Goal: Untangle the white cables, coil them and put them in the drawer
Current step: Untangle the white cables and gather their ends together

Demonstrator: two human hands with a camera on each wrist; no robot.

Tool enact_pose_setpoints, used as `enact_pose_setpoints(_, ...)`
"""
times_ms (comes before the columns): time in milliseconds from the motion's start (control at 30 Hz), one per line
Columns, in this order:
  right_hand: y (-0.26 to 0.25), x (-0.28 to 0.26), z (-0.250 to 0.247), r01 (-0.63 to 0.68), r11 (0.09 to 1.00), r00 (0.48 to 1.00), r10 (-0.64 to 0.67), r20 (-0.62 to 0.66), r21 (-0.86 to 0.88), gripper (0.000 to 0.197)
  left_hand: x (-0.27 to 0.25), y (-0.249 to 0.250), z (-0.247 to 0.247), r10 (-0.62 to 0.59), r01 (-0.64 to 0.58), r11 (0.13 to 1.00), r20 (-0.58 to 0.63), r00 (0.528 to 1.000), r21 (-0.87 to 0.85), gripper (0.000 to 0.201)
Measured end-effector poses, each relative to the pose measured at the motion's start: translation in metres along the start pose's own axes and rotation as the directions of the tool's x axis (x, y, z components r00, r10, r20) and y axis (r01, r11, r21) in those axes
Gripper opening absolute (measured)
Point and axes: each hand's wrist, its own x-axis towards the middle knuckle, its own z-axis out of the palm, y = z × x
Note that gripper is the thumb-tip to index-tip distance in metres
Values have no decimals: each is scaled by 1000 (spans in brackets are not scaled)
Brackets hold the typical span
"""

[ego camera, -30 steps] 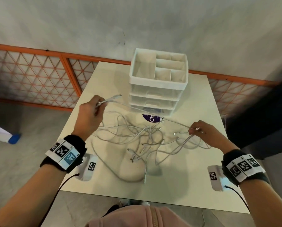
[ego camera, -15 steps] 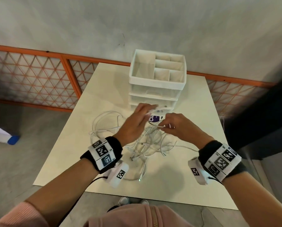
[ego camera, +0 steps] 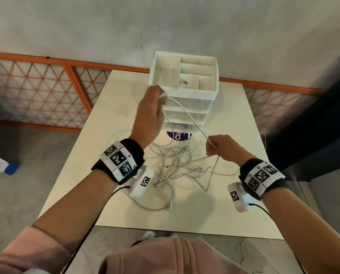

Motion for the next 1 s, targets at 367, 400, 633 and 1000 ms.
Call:
enact_pose_setpoints(367, 8, 5, -24, 69, 980, 955, -119, -271, -188, 28, -28, -47, -3, -343, 233, 876, 206, 916, 423, 31)
enact_pose_setpoints(400, -1, 5, -29, 124, 980, 952, -161, -261, -152, 29, -29, -47, -1, -317, 209, 900, 244, 917, 383, 34)
enact_pose_setpoints(633, 20, 3, -30, -187, 946, 941, 95, -324, -265, 56, -45, -53, -5, -352, 336, 936, 296, 888, 104, 13)
enact_pose_setpoints(1000, 3, -39, 157, 499, 821, 839, -375, 395, -279, 45, -82, -48, 11, -412, 511, 856, 503, 760, -71, 24)
